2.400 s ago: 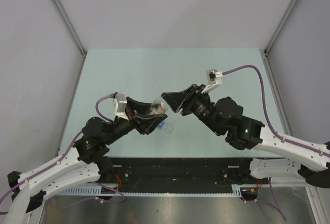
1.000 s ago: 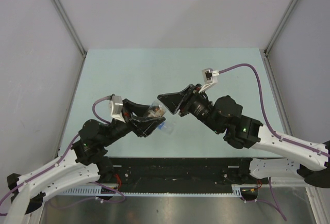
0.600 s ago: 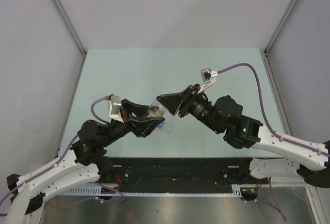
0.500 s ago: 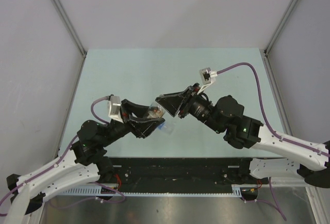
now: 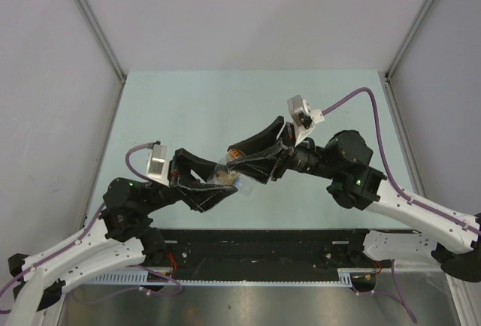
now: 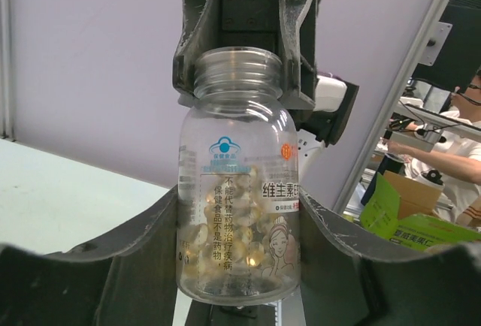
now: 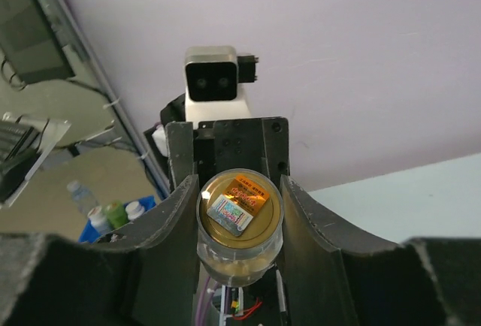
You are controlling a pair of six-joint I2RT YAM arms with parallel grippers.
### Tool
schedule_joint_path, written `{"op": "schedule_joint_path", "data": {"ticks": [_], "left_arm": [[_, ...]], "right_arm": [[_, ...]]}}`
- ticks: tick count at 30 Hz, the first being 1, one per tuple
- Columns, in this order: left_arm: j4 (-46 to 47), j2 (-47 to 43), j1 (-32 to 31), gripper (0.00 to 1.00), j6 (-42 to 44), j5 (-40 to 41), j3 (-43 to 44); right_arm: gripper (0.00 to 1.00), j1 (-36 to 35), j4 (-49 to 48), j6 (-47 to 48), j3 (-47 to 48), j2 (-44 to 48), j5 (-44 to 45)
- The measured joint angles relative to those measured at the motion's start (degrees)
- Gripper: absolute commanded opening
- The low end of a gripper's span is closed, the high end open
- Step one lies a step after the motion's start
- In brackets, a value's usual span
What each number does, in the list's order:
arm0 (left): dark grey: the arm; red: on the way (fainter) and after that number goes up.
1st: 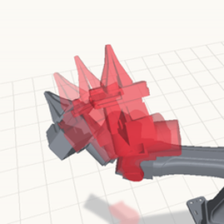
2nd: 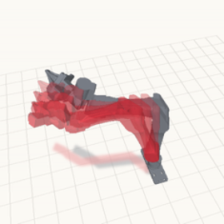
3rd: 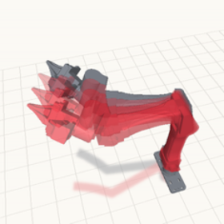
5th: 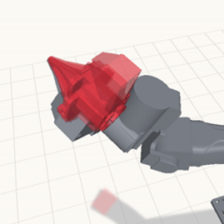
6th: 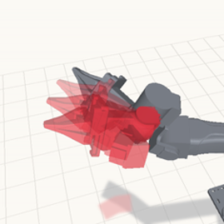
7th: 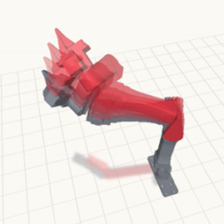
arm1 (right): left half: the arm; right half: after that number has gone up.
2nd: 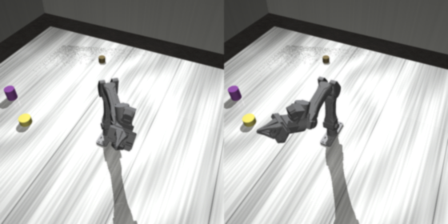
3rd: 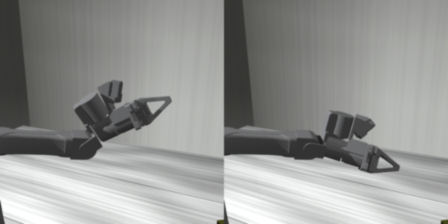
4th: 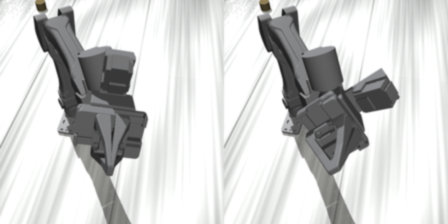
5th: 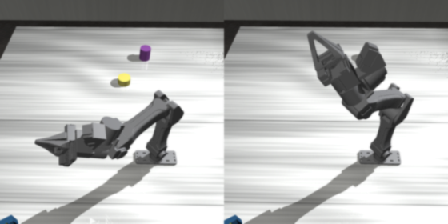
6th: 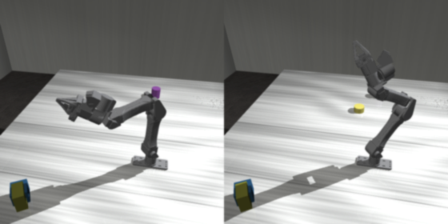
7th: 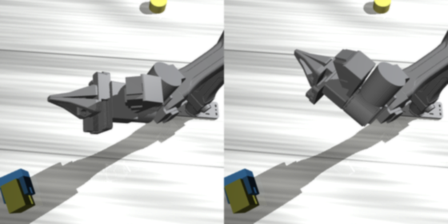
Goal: Sort the pills into containers
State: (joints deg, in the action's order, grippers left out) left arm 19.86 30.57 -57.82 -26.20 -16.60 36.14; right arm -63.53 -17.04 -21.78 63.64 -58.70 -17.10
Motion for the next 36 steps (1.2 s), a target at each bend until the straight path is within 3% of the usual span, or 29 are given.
{"op": "schedule_joint_path", "data": {"ticks": [8,20,22,24,27,31,36], "left_arm": [[1.01,0.35,-0.09,0.00,-1.29,-3.50,0.00],[3.26,1.68,-0.20,0.00,-2.34,-6.43,0.00],[3.45,1.68,-0.20,0.00,-2.36,-6.54,0.00],[3.65,1.66,-0.20,0.00,-2.36,-6.58,0.00],[3.26,1.60,-0.15,0.00,-2.34,-6.54,-0.04],[3.13,1.25,-0.11,0.00,-2.34,-6.32,-0.04],[3.13,0.90,0.00,0.00,-2.34,-6.01,-0.04]], "right_arm": [[0.00,6.32,-6.69,-1.07,-0.24,-2.03,-18.80],[0.00,11.50,-21.75,-6.88,-0.87,-6.23,-34.95],[0.26,11.91,-23.87,-8.09,-0.94,-6.80,-36.09],[0.59,12.17,-25.49,-9.14,-0.94,-7.30,-36.76],[0.78,12.33,-26.34,-11.13,-0.96,-7.30,-37.31],[0.88,12.35,-26.69,-12.31,-0.96,-5.33,-36.79],[0.88,12.33,-22.49,-10.88,-0.94,-1.44,-29.07]]}}
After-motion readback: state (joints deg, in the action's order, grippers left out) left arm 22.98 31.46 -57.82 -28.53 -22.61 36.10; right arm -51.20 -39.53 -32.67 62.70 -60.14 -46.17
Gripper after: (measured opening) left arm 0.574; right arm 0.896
